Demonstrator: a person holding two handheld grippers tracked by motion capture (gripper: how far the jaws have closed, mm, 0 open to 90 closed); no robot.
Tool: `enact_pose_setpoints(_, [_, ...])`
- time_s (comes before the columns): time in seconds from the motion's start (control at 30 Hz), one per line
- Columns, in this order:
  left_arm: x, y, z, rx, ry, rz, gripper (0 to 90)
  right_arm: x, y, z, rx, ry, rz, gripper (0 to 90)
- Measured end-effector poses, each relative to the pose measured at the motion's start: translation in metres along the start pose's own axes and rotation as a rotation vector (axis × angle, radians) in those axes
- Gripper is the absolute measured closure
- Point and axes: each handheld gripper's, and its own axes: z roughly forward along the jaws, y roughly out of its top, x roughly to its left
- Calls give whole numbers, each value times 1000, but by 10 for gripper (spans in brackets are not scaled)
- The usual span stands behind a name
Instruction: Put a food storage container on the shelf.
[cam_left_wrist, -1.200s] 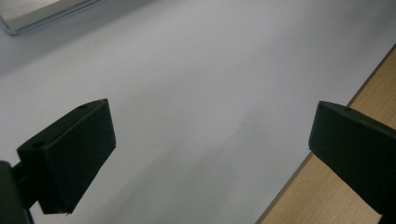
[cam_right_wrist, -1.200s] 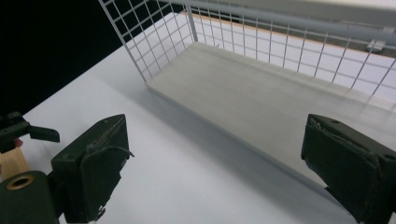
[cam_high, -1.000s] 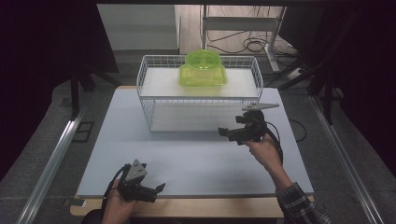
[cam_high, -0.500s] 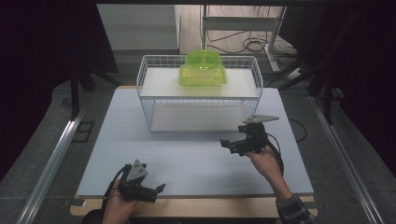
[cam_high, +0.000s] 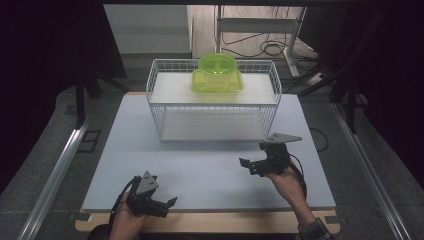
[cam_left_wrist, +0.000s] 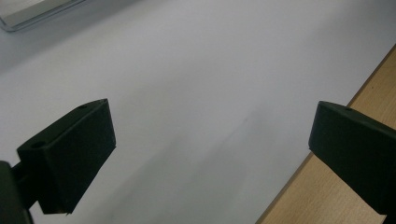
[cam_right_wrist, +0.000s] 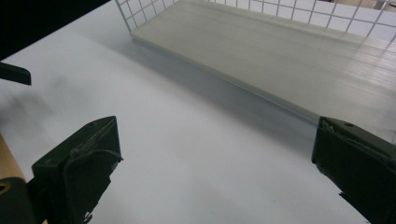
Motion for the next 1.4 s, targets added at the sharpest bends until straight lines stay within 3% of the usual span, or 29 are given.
enact_pose_setpoints(0.73, [0,0,1,-3,-2,5,5,-1,-43,-8,27,-64,-8,13])
enact_pose_setpoints(1.4, [0,-1,3,10,-8,9,4,1,-79,7,144,-78,-3,10])
